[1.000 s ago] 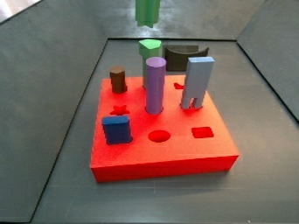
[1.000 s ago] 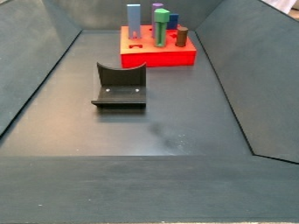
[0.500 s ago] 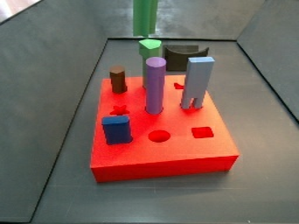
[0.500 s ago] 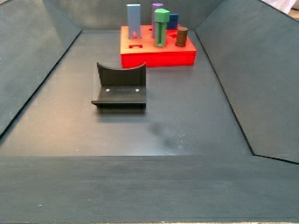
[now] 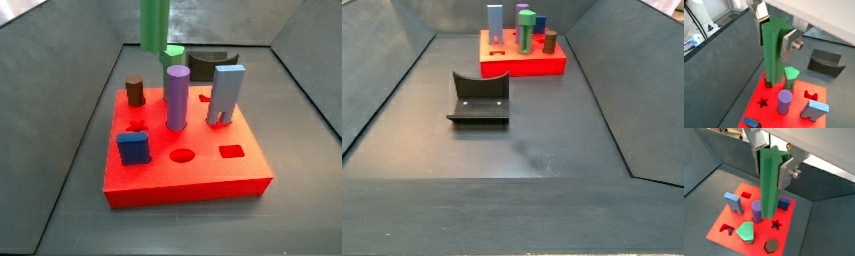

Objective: Pick up the star object. Move up. Place the star object on the fixture. Regrasp the star object. Move to above the board. Insert the star object.
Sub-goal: Insert the star object.

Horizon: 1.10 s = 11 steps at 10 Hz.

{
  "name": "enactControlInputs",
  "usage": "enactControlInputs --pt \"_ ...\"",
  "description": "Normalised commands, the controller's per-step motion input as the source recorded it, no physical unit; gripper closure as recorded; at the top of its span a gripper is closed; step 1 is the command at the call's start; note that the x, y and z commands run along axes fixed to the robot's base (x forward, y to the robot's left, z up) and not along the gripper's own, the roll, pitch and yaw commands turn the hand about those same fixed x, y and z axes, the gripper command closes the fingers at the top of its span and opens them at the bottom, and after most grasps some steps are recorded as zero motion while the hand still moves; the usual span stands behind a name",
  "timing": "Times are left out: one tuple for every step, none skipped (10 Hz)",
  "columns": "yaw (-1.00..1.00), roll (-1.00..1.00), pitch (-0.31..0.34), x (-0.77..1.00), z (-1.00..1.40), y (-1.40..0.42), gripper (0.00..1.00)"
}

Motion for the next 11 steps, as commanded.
enactControlInputs --pt "-0.15 -0.17 0.006 -0.41 -0.43 -0.02 1.0" --pt "-0.15 -0.26 0.027 -0.61 -0.62 -0.13 1.0" --pt "0.0 -0.12 0.0 -0.01 -0.17 0.0 1.0" --pt "0.0 0.0 0.0 0.0 -0.03 0.0 1.0" --pt "-0.05 -0.17 -0.003 0.0 -0.45 -0.19 1.0" --pt "-0.04 -0.27 0.0 0.01 -0.38 -0.09 1.0" --pt "0.03 0.0 -0.019 -0.06 0.0 0.0 1.0" --pt "0.0 -0.02 0.0 0.0 -0.14 0.0 1.0" --pt "0.0 -0.08 -0.006 0.13 -0.55 0.0 1.0" --pt "0.06 -0.01 0.0 0.23 -0.55 0.0 1.0" --pt "0.05 -0.01 0.0 0.21 -0.49 -0.03 1.0"
